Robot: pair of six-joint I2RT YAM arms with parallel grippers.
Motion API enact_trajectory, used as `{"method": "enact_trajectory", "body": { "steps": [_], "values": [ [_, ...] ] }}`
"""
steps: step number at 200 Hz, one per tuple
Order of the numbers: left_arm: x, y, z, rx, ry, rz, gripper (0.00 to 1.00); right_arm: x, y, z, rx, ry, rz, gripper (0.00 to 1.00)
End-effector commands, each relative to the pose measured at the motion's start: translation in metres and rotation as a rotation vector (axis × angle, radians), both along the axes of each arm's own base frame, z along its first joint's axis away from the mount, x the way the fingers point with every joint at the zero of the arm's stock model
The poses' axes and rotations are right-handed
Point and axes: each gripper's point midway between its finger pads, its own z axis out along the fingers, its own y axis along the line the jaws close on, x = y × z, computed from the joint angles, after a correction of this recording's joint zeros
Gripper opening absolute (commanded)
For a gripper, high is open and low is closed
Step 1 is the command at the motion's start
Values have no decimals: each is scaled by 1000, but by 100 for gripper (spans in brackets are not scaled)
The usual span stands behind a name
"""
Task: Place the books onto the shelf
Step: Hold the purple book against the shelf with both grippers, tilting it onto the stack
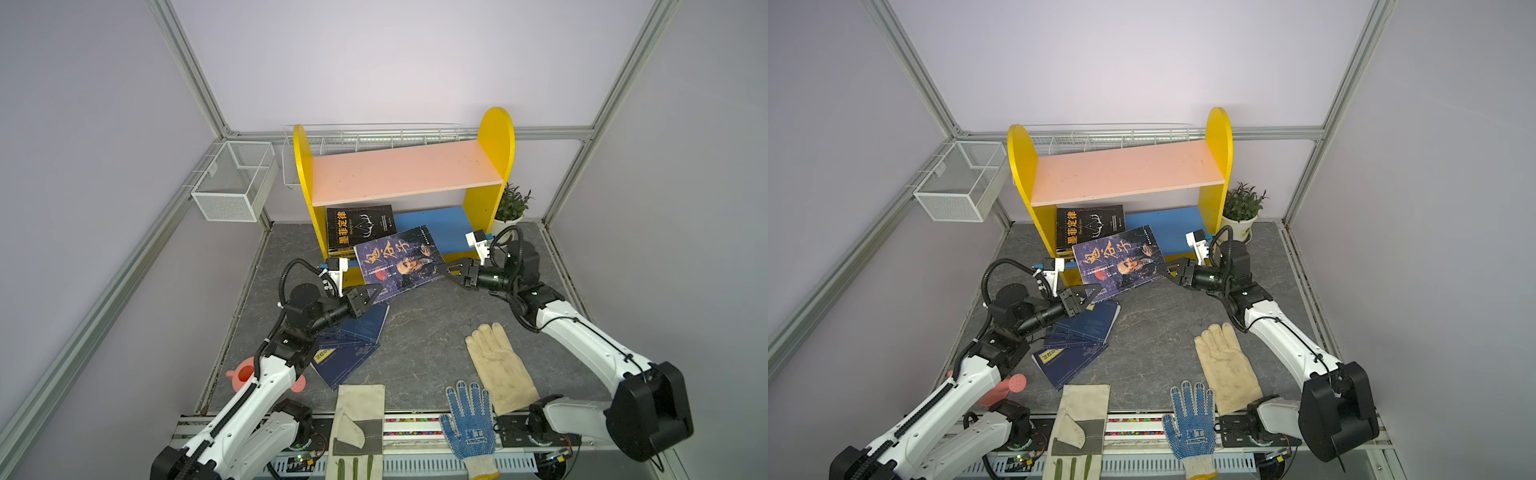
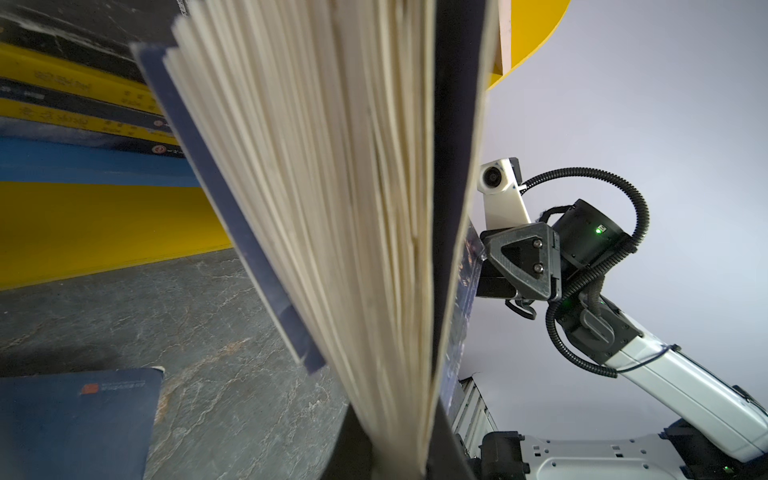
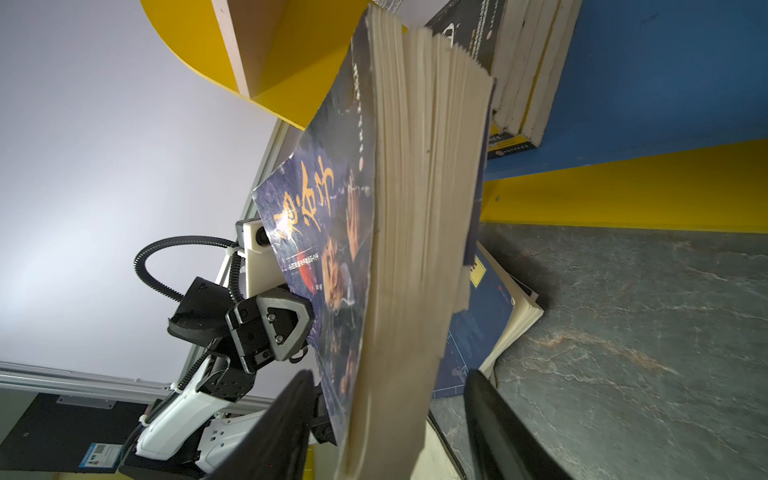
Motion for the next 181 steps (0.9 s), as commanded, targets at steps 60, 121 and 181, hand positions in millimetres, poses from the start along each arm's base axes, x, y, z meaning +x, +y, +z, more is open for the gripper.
{"method": "enact_trajectory", "body": {
  "steps": [60, 121, 181],
  "values": [
    [-2, 4, 22, -11, -102, 17, 0, 2, 9, 31, 111, -54, 34, 33],
    [15, 31, -7, 93, -21, 209, 31, 4, 4, 42, 100, -124, -4, 9],
    [18, 132, -37, 202, 106, 757, 91, 23, 3, 73, 152, -227, -71, 7]
  ]
}}
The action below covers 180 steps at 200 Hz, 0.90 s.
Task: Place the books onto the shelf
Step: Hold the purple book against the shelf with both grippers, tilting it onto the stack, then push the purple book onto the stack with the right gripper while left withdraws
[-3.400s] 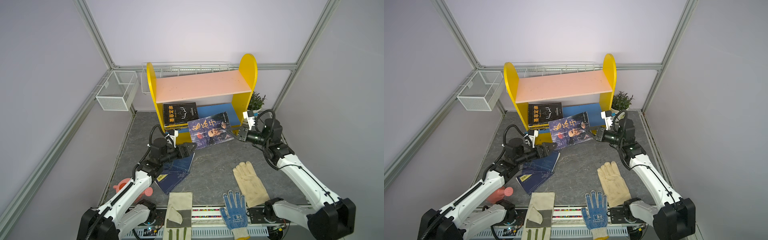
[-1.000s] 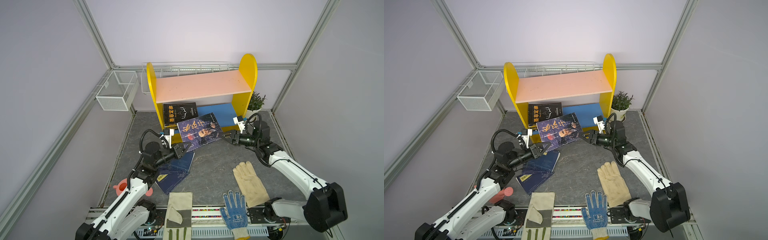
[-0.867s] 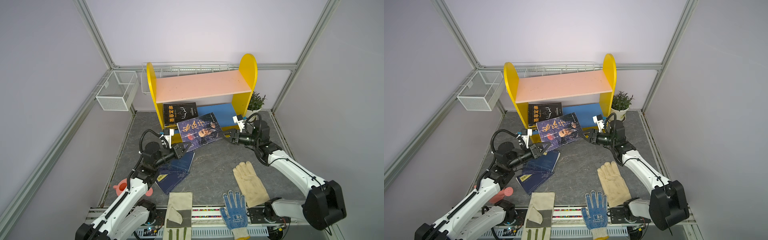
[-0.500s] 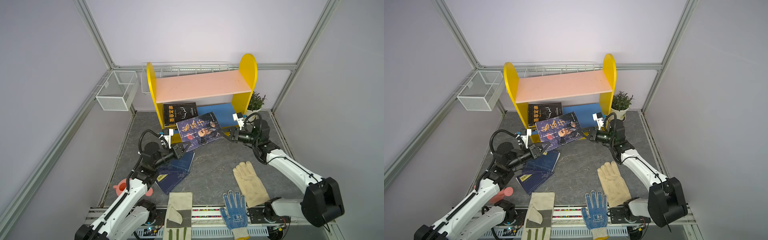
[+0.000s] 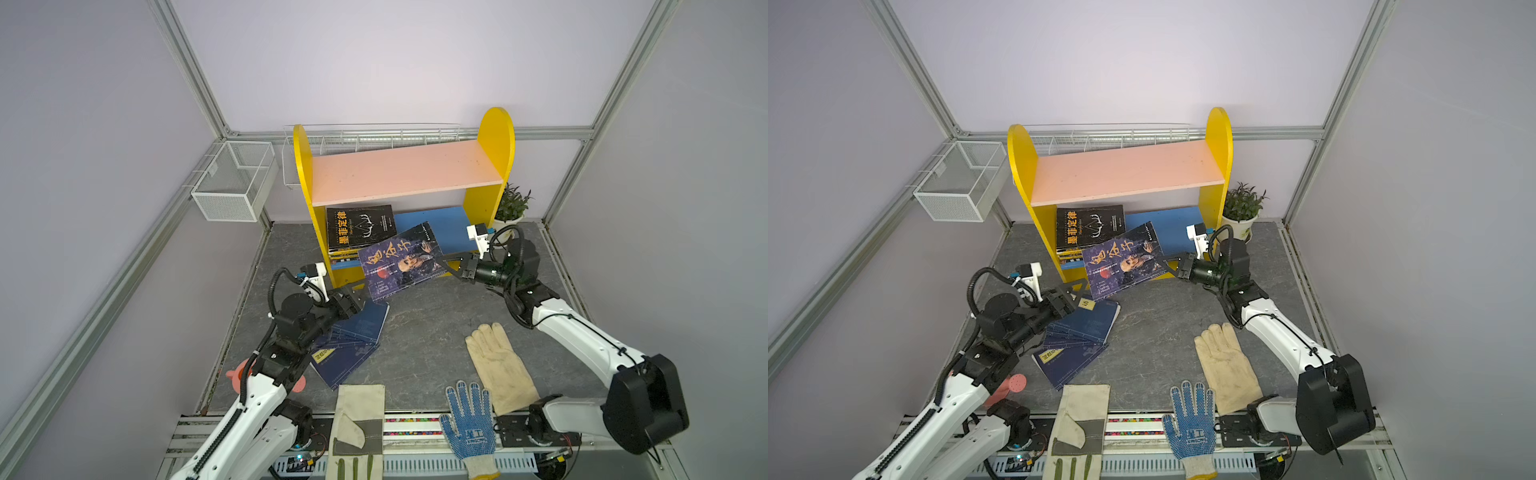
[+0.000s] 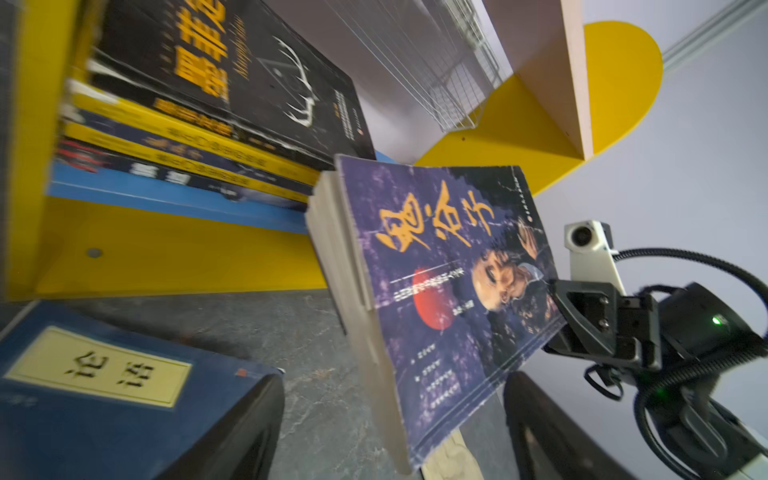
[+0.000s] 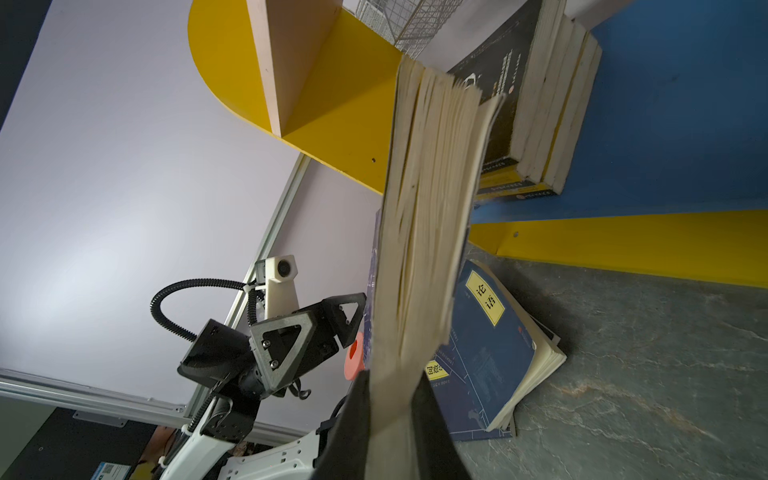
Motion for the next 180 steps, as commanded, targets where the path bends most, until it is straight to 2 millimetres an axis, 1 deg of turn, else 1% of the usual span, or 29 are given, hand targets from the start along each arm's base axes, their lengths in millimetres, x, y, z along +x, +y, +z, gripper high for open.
{"method": "enact_trajectory", "body": {
  "steps": [1, 10, 24, 33, 47, 64, 82, 107, 130, 167, 180],
  "values": [
    [2, 65, -33, 88, 113, 349, 91, 7, 0, 52, 75, -175, -21, 7],
    [-5, 88, -44, 121, 157, 459, 93, 9, 1, 56, 80, -183, -15, 7],
    [-18, 116, -59, 160, 214, 591, 94, 15, 2, 60, 86, -184, -20, 7],
    [-28, 131, -68, 173, 257, 663, 94, 20, 3, 62, 95, -183, -34, 7],
    [-38, 143, -80, 194, 304, 718, 94, 33, 6, 65, 117, -175, -60, 7],
    [-46, 151, -91, 211, 348, 759, 94, 50, 12, 69, 146, -177, -105, 7],
    [-50, 155, -99, 225, 373, 782, 94, 65, 26, 69, 151, -184, -127, 7],
    [-50, 154, -104, 229, 381, 776, 94, 82, 49, 66, 169, -187, -133, 7],
    [-49, 153, -109, 232, 387, 770, 94, 98, 66, 64, 208, -173, -127, 7],
    [-47, 147, -118, 227, 406, 743, 94, 118, 84, 60, 225, -164, -135, 7],
    [-45, 145, -119, 227, 407, 734, 94, 125, 89, 54, 216, -152, -137, 7]
  ]
}}
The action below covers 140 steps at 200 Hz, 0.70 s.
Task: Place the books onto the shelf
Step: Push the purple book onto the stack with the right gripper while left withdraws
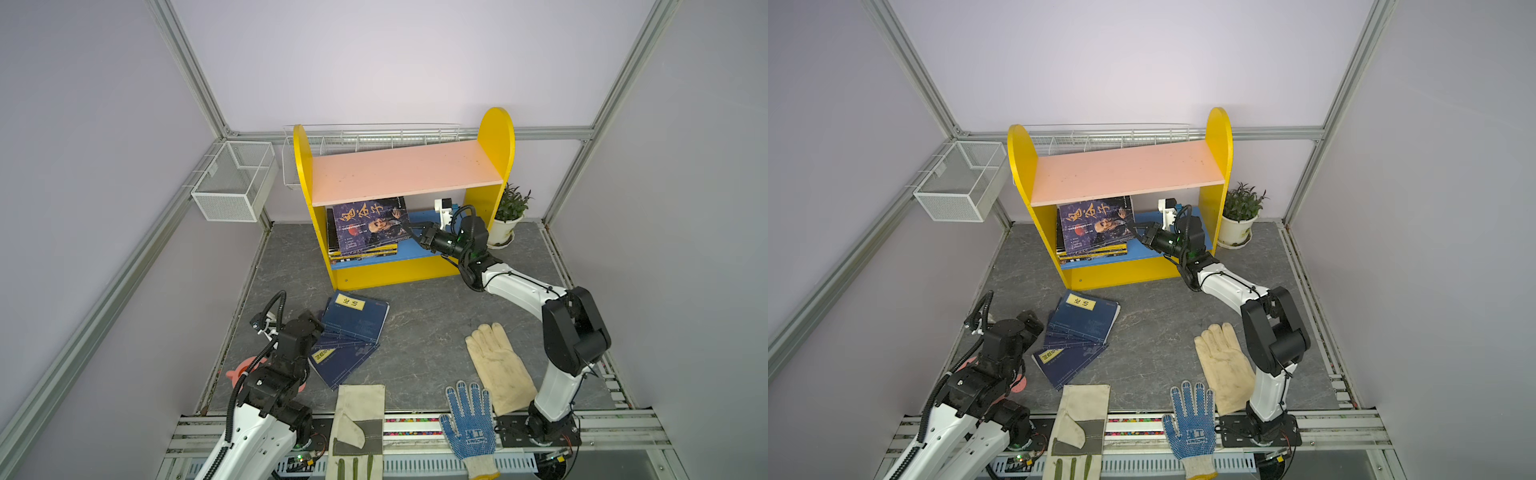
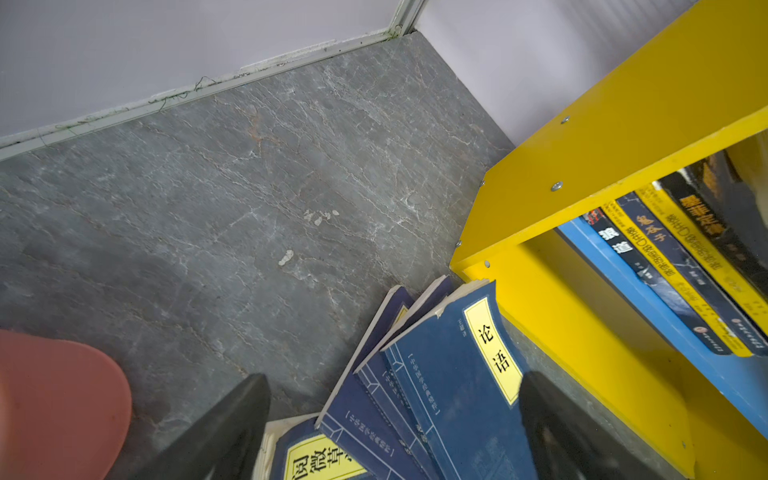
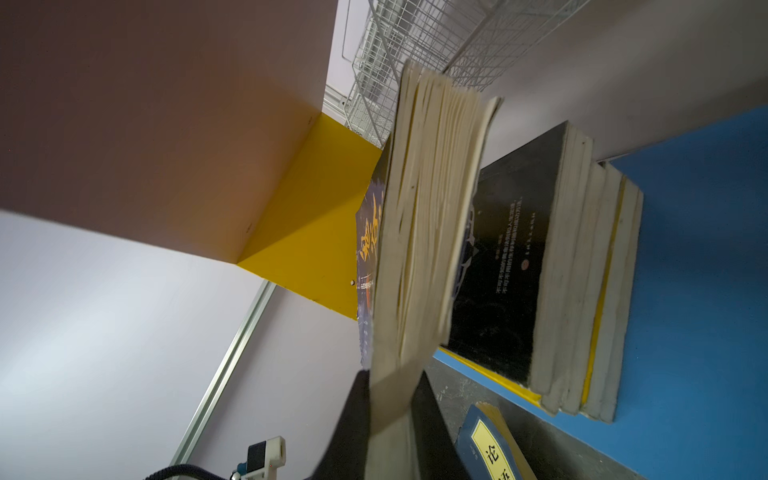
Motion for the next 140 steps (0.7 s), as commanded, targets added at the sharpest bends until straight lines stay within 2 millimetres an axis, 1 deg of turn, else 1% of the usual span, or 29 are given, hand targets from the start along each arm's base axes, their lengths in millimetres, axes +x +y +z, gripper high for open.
{"method": "enact_trajectory", "body": {
  "steps": [1, 29, 46, 140],
  "values": [
    [0, 0, -7, -9, 16, 10, 94, 6, 3, 53, 109, -124, -23, 7],
    [3, -4, -7, -7, 18, -10, 94, 15, 17, 42, 92, -99, -15, 7],
    [5, -5, -8, -7, 20, -13, 94, 19, 24, 32, 79, -69, -7, 7],
    [4, -5, -12, -14, 31, -14, 94, 18, 56, 3, 15, -21, 6, 10]
  ]
}}
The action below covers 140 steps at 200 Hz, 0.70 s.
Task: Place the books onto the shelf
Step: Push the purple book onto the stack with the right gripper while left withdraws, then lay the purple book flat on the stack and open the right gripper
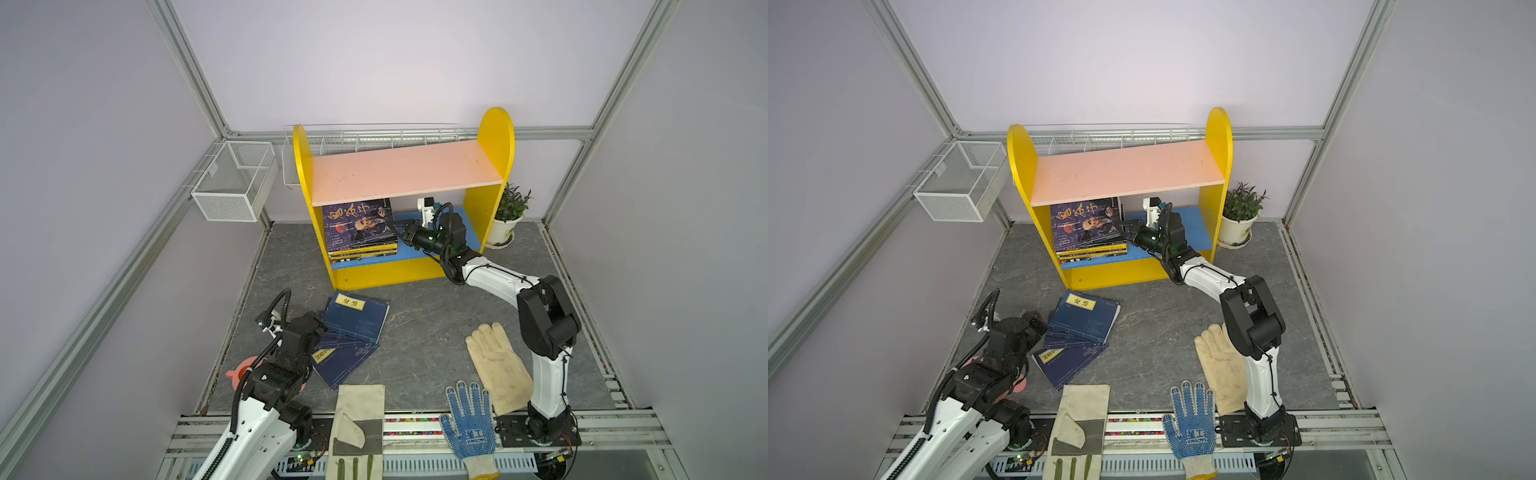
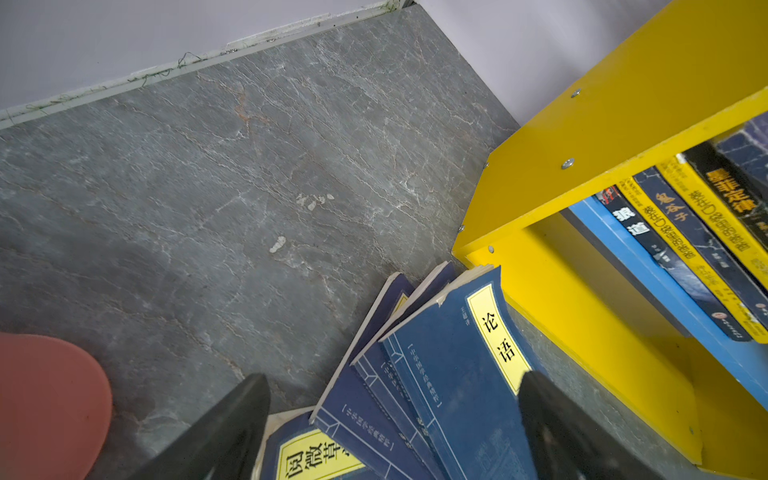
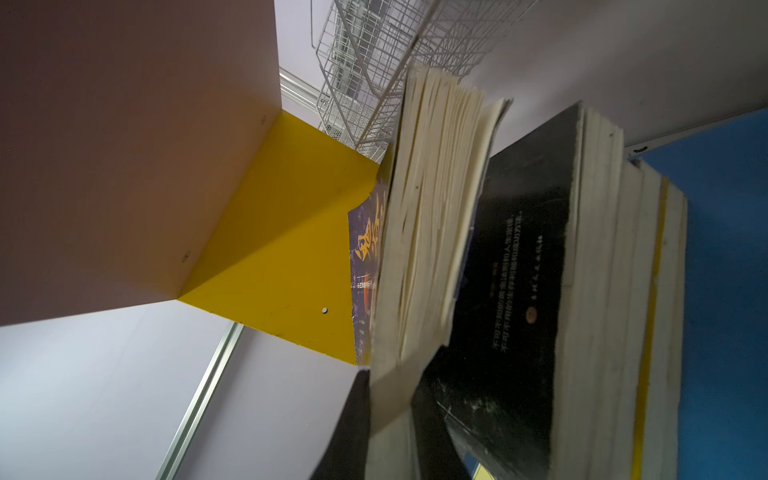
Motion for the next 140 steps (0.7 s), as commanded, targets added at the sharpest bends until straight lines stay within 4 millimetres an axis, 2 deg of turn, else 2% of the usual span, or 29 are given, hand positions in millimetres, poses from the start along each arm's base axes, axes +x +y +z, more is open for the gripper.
{"method": "enact_trajectory", "body": {
  "steps": [1, 18, 31, 45, 76, 105, 140],
  "values": [
    [-2, 2, -4, -3, 9, 10, 94, -3, 12, 22, 28, -57, 7, 10],
    [-3, 2, -5, -4, 11, 10, 94, -7, 15, 18, -5, -58, 6, 11],
    [-4, 3, -6, -11, 11, 12, 94, -10, 17, 15, -53, -61, 3, 16],
    [-5, 2, -8, -21, 9, 13, 93, -15, 18, 10, -129, -66, -8, 26],
    [-6, 0, -11, -41, 6, 7, 93, -16, 18, 7, -309, -114, -49, 41],
    [-6, -1, -10, -46, 7, 0, 93, -12, 8, 12, -447, -165, -106, 56],
    [-6, -2, -8, -51, -1, -2, 93, -8, -2, 15, -552, -203, -147, 65]
  ]
}}
